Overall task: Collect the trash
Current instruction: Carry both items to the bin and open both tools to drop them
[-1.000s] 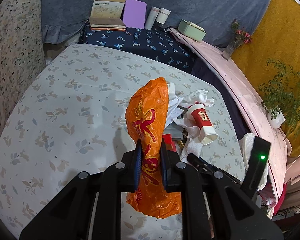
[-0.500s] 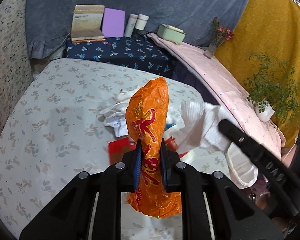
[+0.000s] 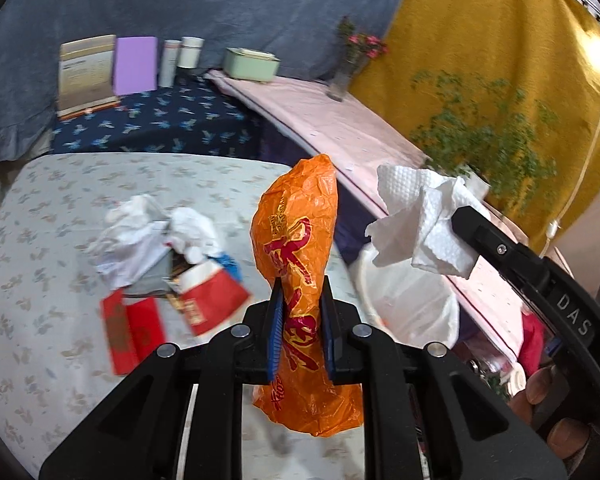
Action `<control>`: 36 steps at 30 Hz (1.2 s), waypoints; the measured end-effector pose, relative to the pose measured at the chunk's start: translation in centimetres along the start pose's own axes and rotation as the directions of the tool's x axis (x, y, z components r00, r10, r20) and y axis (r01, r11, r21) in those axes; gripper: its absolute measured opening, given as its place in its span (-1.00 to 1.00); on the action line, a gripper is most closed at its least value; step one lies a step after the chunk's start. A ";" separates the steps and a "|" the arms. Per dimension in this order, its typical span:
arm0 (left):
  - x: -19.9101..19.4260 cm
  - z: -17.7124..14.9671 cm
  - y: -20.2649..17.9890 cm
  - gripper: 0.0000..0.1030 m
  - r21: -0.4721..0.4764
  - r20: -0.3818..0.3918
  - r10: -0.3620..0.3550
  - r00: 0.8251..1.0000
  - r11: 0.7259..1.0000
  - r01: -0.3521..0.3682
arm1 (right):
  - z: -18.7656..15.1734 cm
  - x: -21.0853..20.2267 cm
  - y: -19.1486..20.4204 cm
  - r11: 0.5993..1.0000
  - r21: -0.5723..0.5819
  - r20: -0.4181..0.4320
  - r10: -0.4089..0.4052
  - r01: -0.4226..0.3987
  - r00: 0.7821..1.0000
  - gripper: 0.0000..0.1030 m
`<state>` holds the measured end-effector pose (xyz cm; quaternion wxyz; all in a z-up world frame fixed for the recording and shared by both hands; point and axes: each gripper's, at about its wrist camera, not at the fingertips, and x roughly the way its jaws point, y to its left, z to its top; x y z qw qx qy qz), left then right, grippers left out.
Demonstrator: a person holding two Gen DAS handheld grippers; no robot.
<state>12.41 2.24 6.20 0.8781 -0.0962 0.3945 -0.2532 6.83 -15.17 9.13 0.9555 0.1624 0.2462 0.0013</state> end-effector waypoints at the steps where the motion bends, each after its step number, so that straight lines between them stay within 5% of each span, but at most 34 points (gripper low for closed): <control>1: 0.5 0.0 -0.7 -0.70 0.008 -0.009 -0.016 1.000 1.000 0.016 | 0.1 -0.3 -1.0 1.000 0.009 0.005 -0.019 0.019 1.000 -0.92; 14: 8.7 -0.6 -11.8 -0.69 0.118 -0.146 -0.198 0.969 0.969 0.216 | -1.6 -1.7 -15.7 0.957 0.156 -0.053 -0.237 0.243 0.970 -0.92; 26: 14.3 -1.3 -16.6 -0.57 0.179 -0.202 -0.211 0.956 0.952 0.247 | -3.5 -0.1 -21.4 0.934 0.220 -0.129 -0.256 0.280 0.958 -0.91; 33: 15.5 -0.8 -16.5 0.13 0.150 -0.189 -0.195 0.962 0.963 0.225 | -3.4 0.8 -21.1 0.935 0.216 -0.132 -0.259 0.283 0.957 -0.65; 36: 15.6 -0.6 -16.1 0.17 0.141 -0.182 -0.188 0.965 0.967 0.215 | -3.2 0.7 -20.9 0.935 0.216 -0.120 -0.260 0.281 0.958 -0.47</control>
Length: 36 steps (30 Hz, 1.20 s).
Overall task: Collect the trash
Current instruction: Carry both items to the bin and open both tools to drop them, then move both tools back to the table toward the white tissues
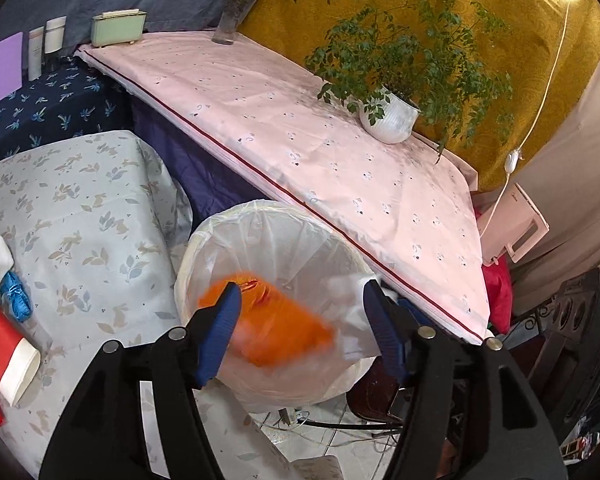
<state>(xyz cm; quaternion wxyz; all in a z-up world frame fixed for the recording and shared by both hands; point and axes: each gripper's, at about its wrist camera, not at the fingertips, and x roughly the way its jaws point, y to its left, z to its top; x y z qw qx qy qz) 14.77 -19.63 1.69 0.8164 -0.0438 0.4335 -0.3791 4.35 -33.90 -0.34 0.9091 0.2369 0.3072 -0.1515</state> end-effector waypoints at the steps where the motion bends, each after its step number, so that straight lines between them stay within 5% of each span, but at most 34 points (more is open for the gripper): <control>1: 0.0 0.0 0.1 0.17 -0.001 0.001 0.005 1.000 1.000 -0.005 | 0.1 -0.1 0.2 1.000 -0.002 0.002 0.003 -0.003 1.000 -0.47; 20: -6.3 -0.2 5.1 0.17 -0.074 0.112 0.139 0.984 0.989 -0.131 | 0.2 -2.4 5.4 0.996 -0.081 0.044 0.040 -0.037 0.998 -0.30; 26: -9.2 -0.9 8.7 0.18 -0.133 0.133 0.212 0.968 0.972 -0.195 | -0.6 -2.3 8.7 0.990 -0.124 0.028 0.071 -0.067 0.997 -0.26; 36: -14.2 -3.1 17.0 0.31 -0.242 0.136 0.374 0.917 0.911 -0.335 | -2.8 -0.3 16.0 0.967 -0.209 -0.048 0.140 -0.147 0.989 -0.24</control>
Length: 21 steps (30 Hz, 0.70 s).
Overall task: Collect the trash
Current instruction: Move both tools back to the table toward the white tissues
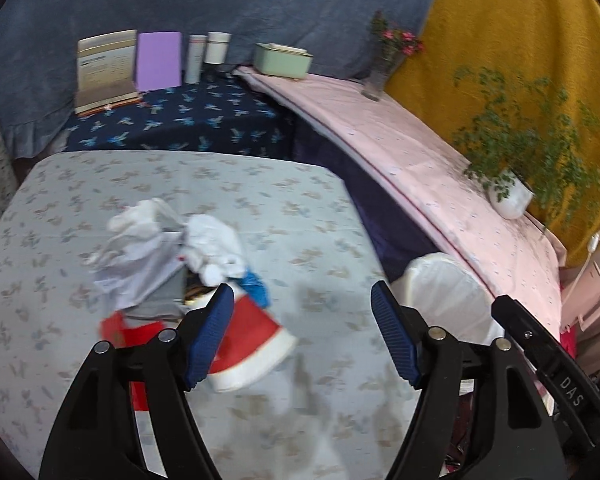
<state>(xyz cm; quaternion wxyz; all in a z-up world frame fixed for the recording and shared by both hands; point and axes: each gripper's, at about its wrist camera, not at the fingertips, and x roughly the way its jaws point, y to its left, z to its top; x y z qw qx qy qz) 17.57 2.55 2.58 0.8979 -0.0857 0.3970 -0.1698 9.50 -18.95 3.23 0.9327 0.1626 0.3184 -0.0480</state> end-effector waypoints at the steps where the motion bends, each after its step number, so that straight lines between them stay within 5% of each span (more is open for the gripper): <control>1: -0.1 0.0 0.9 0.31 -0.004 0.003 0.016 1.000 1.000 -0.016 | -0.1 0.5 1.0 1.000 -0.011 -0.008 0.010 -0.010 1.000 -0.24; 9: -0.9 0.2 7.9 0.38 -0.040 0.009 0.120 0.993 0.992 -0.120 | -0.9 4.7 7.2 0.994 -0.070 -0.085 0.083 -0.089 0.993 -0.24; 21: 0.9 1.9 15.4 0.39 -0.090 -0.017 0.183 0.983 0.979 -0.184 | -2.2 12.7 14.1 0.981 -0.136 -0.195 0.109 -0.137 0.975 -0.24</control>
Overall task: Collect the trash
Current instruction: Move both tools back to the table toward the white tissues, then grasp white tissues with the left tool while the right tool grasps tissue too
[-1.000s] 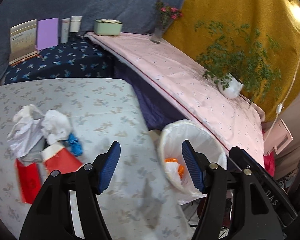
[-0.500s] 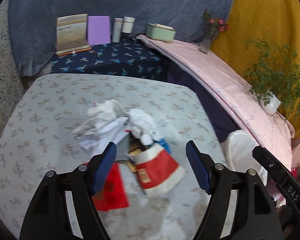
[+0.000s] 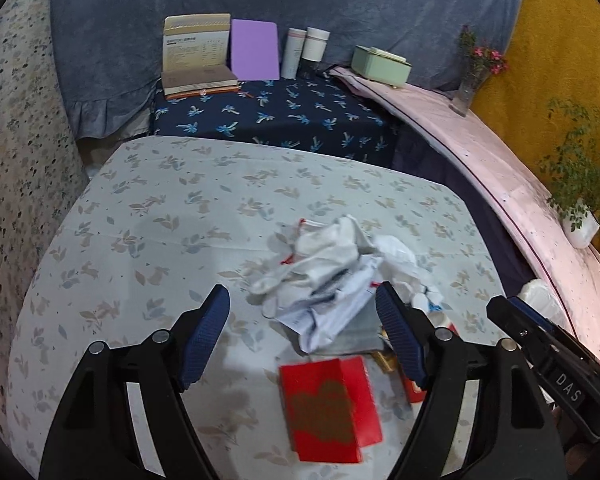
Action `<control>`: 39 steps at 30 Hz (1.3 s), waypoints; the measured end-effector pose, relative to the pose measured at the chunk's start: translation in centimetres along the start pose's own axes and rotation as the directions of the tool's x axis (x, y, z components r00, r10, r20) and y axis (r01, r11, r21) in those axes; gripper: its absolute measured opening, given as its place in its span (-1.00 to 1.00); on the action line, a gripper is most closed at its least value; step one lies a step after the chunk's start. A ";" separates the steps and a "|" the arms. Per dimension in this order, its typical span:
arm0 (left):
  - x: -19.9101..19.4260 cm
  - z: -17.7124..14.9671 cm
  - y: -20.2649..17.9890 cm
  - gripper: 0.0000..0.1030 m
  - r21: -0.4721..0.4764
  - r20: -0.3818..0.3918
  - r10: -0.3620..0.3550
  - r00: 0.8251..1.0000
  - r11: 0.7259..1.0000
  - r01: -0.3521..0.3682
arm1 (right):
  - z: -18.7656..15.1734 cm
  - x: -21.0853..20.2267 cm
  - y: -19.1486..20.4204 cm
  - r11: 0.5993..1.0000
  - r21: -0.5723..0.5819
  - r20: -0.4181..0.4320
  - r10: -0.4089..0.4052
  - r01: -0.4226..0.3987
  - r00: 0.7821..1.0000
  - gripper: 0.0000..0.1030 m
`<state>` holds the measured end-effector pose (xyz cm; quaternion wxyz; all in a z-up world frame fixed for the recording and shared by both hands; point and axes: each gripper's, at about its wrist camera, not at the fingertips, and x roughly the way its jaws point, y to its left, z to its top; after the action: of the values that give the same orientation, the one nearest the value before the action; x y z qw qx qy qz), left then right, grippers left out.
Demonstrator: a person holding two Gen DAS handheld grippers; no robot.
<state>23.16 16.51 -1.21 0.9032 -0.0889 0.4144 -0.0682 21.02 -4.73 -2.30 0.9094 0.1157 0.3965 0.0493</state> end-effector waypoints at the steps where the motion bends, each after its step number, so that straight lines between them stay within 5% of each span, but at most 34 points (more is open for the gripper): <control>1: 0.4 0.2 0.4 0.39 -0.006 -0.004 -0.002 1.000 1.000 0.002 | 0.1 0.6 0.3 1.000 -0.002 -0.006 0.002 -0.002 1.000 -0.24; 14: 6.7 2.2 -0.2 0.31 0.035 -0.069 -0.060 0.996 0.997 0.063 | 1.6 7.6 1.2 1.000 -0.003 -0.072 -0.010 0.010 0.997 -0.25; 20: 9.4 2.7 -0.9 -0.13 0.040 -0.116 -0.098 0.988 0.994 0.103 | 1.5 9.1 0.8 1.000 0.004 -0.099 -0.005 0.005 0.995 -0.61; 23: 10.0 2.6 -1.2 -0.53 0.035 -0.140 -0.125 0.982 0.991 0.131 | 1.3 9.4 0.7 1.000 0.002 -0.109 -0.002 0.002 0.994 -0.89; 25: 9.9 2.6 -1.3 -0.87 0.039 -0.137 -0.128 0.982 0.990 0.134 | 1.3 9.2 0.6 1.000 -0.001 -0.102 -0.001 0.001 0.995 -0.91; 28: 9.2 2.8 -1.5 -0.90 0.048 -0.119 -0.123 0.985 0.990 0.130 | 1.4 8.3 0.5 1.000 -0.002 -0.078 0.004 -0.004 0.997 -0.94; 34: 6.1 3.6 -1.7 -0.91 0.040 -0.057 -0.136 0.989 0.990 0.138 | 2.5 5.9 0.2 1.000 0.013 -0.016 -0.004 0.004 1.000 -0.95; 39: 5.0 3.8 -1.8 -0.91 0.040 -0.038 -0.132 0.991 0.990 0.133 | 2.4 7.1 -0.3 1.000 0.019 -0.065 -0.016 0.018 0.998 -0.59</control>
<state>29.22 14.12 -2.07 0.8908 -0.0959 0.4221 -0.1385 27.62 -4.16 -5.79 0.8953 0.1196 0.4271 0.0414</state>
